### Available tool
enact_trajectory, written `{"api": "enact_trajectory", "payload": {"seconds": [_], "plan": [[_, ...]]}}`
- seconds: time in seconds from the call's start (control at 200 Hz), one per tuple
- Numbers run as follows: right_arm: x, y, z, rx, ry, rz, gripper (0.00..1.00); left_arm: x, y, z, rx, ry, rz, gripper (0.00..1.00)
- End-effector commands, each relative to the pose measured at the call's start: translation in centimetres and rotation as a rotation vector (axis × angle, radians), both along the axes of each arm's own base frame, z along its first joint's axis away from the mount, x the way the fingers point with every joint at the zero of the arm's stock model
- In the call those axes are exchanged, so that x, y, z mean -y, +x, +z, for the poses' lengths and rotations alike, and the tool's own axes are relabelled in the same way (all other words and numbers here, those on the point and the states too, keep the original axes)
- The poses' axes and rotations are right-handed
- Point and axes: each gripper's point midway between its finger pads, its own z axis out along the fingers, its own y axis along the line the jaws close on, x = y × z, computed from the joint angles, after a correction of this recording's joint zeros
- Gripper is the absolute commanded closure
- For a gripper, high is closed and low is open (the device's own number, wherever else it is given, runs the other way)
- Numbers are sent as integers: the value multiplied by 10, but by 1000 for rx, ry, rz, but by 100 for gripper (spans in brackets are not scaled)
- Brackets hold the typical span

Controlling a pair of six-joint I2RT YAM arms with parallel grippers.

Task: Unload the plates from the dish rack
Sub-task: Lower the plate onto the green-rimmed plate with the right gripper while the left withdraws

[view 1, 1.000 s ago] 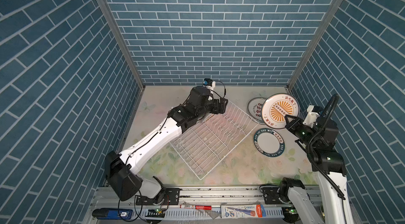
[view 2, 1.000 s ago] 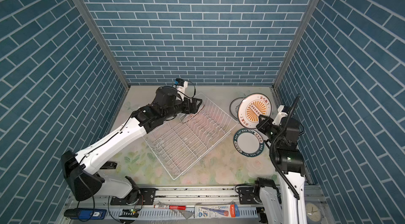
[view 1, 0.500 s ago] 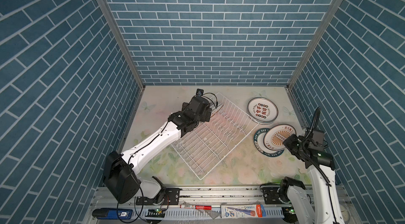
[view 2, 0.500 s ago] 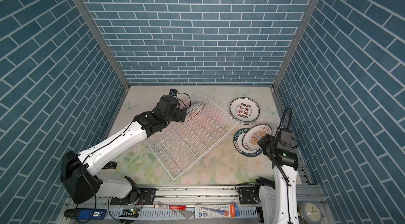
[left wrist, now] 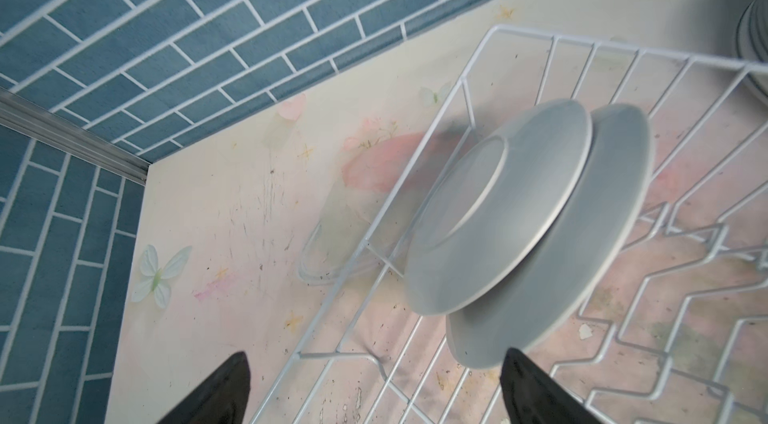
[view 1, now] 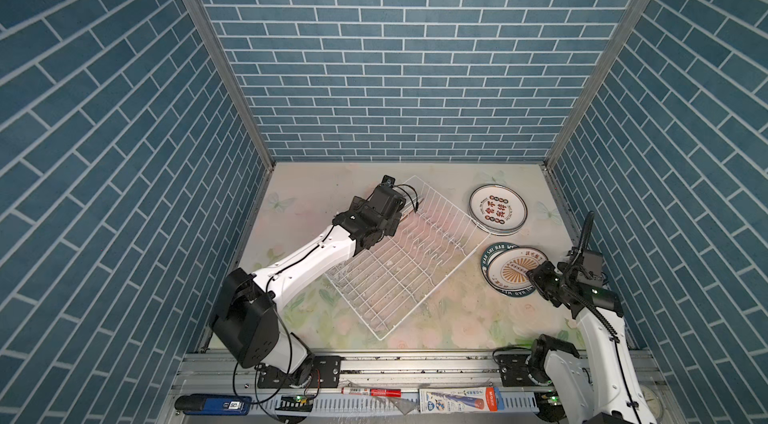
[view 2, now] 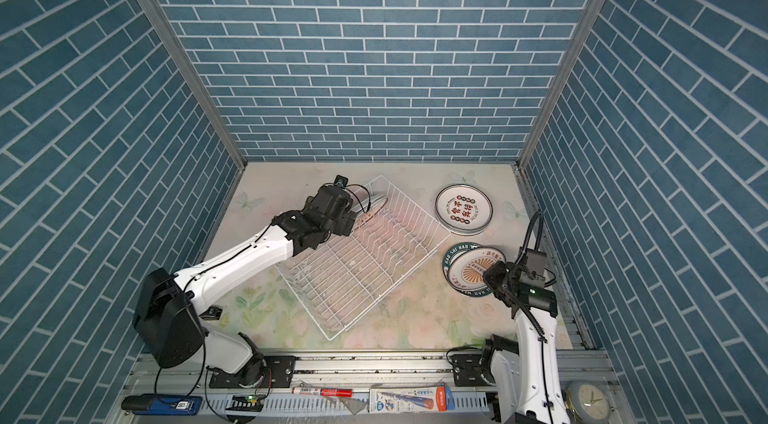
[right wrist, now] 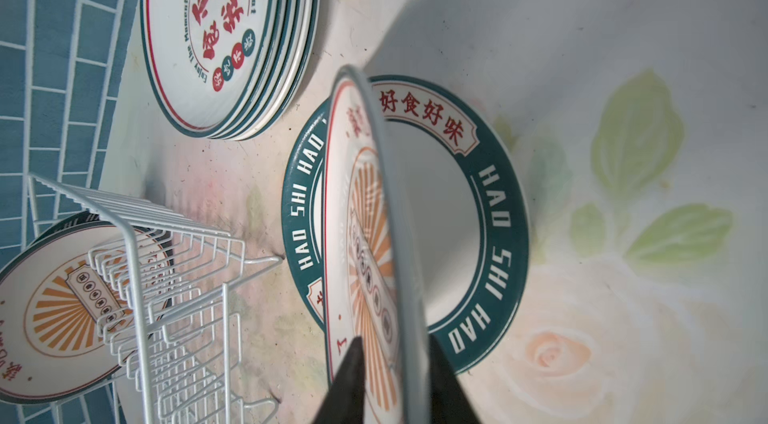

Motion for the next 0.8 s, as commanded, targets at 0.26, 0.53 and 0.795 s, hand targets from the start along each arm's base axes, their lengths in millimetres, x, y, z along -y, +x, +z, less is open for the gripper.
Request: {"api": "enact_trajectory", "payload": {"seconds": [0.26,0.53,0.795], "plan": [[-2,1,-10,-24,5,29,51,-4,5,-20,-70,66,-37,12],[-1,1,-8,-23,-1,37,40,-5,6,-36,-152,51,-131,14],[0,0,-10,-35,-9,33,34,-6,14,-50,-186,49,-151,17]]}}
